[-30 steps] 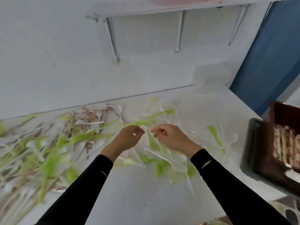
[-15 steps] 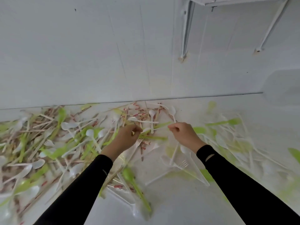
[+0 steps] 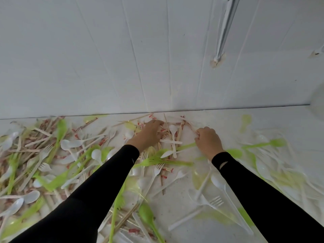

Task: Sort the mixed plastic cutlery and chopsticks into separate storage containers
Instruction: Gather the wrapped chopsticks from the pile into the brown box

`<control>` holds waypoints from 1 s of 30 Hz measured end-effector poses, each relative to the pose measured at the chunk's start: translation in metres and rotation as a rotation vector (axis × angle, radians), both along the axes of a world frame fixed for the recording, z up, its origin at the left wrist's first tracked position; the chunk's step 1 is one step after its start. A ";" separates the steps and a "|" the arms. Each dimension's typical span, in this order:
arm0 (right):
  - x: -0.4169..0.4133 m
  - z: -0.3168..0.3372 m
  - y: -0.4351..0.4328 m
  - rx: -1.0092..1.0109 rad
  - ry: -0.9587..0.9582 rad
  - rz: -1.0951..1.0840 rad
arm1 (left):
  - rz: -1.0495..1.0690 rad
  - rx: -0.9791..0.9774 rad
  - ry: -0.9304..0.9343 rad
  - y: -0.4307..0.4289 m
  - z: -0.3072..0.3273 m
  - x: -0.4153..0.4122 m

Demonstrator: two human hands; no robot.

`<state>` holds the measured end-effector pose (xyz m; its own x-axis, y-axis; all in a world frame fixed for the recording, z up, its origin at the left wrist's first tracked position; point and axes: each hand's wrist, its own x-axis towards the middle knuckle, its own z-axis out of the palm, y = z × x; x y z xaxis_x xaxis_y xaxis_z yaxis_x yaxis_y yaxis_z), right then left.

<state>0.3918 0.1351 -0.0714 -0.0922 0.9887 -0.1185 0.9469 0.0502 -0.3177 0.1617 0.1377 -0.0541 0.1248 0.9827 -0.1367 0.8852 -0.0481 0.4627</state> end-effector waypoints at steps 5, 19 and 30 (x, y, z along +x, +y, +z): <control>0.016 -0.001 0.009 -0.014 0.046 -0.086 | -0.071 -0.162 0.171 0.027 -0.009 -0.009; -0.038 0.024 0.006 -0.375 0.529 -0.031 | -0.212 0.155 0.092 -0.013 -0.010 0.001; -0.028 0.044 -0.006 -0.410 0.931 -0.111 | 0.140 0.200 -0.251 -0.018 0.017 -0.033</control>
